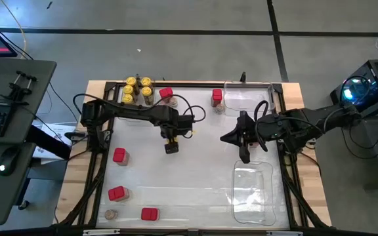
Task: Sort spices by type
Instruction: Put the yellow seasoning bottle into the top left transparent bin
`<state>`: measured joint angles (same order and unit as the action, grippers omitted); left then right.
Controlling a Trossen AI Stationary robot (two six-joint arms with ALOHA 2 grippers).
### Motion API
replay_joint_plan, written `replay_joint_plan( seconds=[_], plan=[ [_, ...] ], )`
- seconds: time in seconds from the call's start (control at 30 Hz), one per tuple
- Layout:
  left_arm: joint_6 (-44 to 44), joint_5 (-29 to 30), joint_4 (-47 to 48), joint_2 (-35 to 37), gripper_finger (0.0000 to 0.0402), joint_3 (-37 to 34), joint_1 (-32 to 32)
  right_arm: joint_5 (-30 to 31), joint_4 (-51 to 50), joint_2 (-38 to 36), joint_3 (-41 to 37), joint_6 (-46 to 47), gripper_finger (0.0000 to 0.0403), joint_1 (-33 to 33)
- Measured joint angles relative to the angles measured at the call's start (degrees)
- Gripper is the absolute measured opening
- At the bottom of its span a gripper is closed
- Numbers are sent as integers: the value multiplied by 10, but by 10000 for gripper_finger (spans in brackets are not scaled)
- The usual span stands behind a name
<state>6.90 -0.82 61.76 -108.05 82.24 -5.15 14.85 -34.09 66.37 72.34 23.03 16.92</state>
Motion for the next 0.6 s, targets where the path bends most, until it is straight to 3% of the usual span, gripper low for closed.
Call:
replay_joint_plan(
  seconds=[0.37,0.47,0.6],
  plan=[
    [-18,0,-10,0,320,0,1,0,0,0,0,1,0,0],
    [-25,-2,-10,0,277,0,2,0,0,0,0,1,0,0],
    [-36,-6,-8,1,188,1,8,0,0,0,0,-3,0,0]
  ],
)
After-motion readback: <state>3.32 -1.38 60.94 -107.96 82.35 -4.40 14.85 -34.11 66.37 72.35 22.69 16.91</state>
